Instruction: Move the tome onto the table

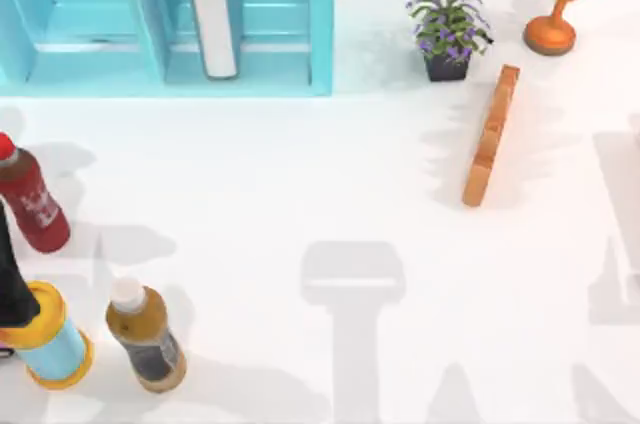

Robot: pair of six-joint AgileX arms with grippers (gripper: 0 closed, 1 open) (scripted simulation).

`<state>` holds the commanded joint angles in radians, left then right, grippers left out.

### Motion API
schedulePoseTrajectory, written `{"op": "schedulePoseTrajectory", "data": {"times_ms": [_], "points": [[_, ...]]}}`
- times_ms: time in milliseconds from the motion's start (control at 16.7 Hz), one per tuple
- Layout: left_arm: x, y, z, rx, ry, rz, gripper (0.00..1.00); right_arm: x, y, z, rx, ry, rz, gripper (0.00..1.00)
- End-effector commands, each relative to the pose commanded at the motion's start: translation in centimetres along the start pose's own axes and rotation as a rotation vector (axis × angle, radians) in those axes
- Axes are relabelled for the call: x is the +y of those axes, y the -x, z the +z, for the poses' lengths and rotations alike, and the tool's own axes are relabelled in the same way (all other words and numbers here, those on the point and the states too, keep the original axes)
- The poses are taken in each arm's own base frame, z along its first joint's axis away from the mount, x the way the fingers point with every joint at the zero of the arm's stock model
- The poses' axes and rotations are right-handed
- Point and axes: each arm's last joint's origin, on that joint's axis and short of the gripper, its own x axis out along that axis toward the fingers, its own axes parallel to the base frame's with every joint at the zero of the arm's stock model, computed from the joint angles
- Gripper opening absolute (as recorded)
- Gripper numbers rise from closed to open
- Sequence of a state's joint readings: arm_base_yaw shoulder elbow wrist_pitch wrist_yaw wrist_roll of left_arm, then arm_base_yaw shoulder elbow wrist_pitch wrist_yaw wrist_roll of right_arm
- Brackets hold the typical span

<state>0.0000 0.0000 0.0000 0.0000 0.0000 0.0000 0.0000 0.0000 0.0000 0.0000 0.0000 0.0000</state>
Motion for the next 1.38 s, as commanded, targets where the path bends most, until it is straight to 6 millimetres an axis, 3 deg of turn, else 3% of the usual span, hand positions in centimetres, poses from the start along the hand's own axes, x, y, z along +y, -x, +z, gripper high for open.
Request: {"op": "schedulePoseTrajectory", "data": {"times_ms": [240, 540, 720, 840, 960, 1140, 1380], "points": [[-0.1, -0.1, 0.7, -0.013, 0.002, 0.001, 1.0, 0.0, 0.0, 0.0, 0.0, 0.0, 0.0, 1.0], [-0.7, -1.6, 5.3, -0.071, 0.025, 0.001, 1.0, 0.0, 0.0, 0.0, 0.0, 0.0, 0.0, 1.0], [-1.7, -4.8, 8.2, -0.071, 0.046, -0.005, 1.0, 0.0, 0.0, 0.0, 0.0, 0.0, 0.0, 1.0], [-3.0, -8.3, 9.1, -0.038, 0.054, -0.01, 1.0, 0.0, 0.0, 0.0, 0.0, 0.0, 0.0, 1.0], [-4.8, -12.4, 8.7, 0.015, 0.053, -0.016, 1.0, 0.0, 0.0, 0.0, 0.0, 0.0, 0.0, 1.0], [-8.1, -18.3, 5.7, 0.093, 0.04, -0.024, 1.0, 0.0, 0.0, 0.0, 0.0, 0.0, 0.0, 1.0], [-12.2, -23.1, 0.3, 0.153, 0.019, -0.034, 1.0, 0.0, 0.0, 0.0, 0.0, 0.0, 0.0, 1.0]]}}
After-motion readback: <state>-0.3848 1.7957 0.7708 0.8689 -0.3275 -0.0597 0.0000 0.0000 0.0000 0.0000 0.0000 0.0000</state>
